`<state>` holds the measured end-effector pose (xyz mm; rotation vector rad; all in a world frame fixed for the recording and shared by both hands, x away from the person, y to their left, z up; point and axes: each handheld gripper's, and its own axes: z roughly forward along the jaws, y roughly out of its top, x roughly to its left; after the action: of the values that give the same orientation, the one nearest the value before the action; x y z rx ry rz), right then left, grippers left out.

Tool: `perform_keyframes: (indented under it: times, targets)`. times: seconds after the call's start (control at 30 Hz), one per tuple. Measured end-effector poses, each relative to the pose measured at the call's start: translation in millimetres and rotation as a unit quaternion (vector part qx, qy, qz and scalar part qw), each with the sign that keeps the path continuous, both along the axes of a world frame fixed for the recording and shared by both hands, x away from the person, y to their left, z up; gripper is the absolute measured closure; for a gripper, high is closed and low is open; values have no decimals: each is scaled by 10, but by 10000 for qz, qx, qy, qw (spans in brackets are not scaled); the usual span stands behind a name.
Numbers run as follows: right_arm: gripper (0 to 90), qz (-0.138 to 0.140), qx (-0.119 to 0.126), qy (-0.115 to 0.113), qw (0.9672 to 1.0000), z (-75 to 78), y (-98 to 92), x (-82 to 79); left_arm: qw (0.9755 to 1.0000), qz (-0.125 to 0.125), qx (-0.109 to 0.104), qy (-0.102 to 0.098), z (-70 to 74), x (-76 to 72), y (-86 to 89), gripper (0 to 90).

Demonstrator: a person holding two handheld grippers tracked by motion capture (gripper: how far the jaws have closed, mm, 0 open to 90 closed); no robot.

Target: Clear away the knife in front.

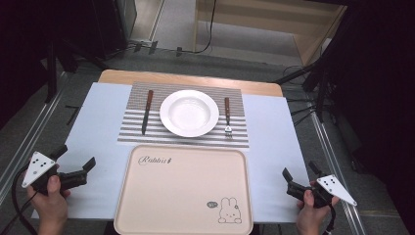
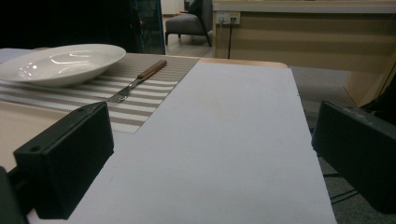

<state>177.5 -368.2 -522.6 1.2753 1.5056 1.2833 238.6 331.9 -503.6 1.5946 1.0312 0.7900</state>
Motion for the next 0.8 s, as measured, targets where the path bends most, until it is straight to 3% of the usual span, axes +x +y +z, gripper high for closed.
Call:
perform_keyframes:
  times: [0.3, 0.6, 0.8]
  targets:
    - [0, 6, -82, 20, 10000, -5, 24, 5, 10000, 32, -31, -21, 34, 0, -17, 0]
    - [0, -8, -159, 18, 9999, -11, 46, 13, 9999, -77, 83, 39, 140, 22, -131, 0]
    - [0, 24, -161, 21, 9999, -13, 51, 11, 9999, -120, 19, 47, 234, 27, -249, 0]
